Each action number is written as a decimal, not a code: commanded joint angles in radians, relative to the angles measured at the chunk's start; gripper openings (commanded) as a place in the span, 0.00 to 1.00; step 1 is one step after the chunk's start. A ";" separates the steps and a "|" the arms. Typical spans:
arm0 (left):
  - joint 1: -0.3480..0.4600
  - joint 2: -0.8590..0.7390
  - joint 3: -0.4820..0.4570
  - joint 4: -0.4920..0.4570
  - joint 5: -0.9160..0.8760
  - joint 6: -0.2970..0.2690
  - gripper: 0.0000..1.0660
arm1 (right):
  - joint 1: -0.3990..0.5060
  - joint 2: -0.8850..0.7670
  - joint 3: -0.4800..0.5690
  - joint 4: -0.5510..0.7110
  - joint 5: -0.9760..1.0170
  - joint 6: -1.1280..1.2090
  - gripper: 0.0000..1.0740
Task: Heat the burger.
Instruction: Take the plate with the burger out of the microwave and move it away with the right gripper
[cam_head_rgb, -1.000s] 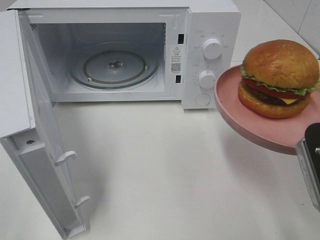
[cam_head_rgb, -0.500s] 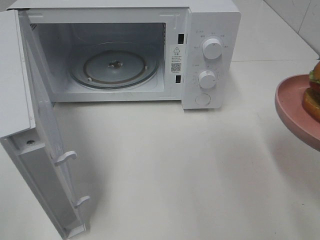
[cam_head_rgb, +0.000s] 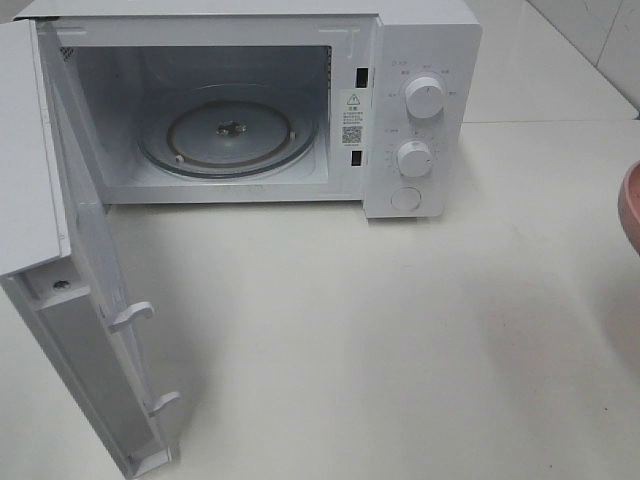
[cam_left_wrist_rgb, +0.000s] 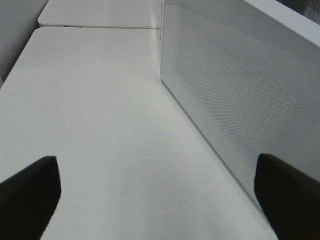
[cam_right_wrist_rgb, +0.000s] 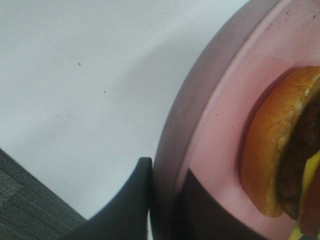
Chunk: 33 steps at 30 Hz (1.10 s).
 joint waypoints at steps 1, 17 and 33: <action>0.003 -0.019 0.003 -0.007 -0.005 0.001 0.92 | -0.003 0.006 -0.001 -0.081 0.020 0.087 0.00; 0.003 -0.019 0.003 -0.007 -0.005 0.001 0.92 | -0.003 0.275 -0.083 -0.095 0.054 0.429 0.00; 0.003 -0.019 0.003 -0.007 -0.005 0.001 0.92 | -0.003 0.468 -0.242 -0.113 0.170 0.611 0.00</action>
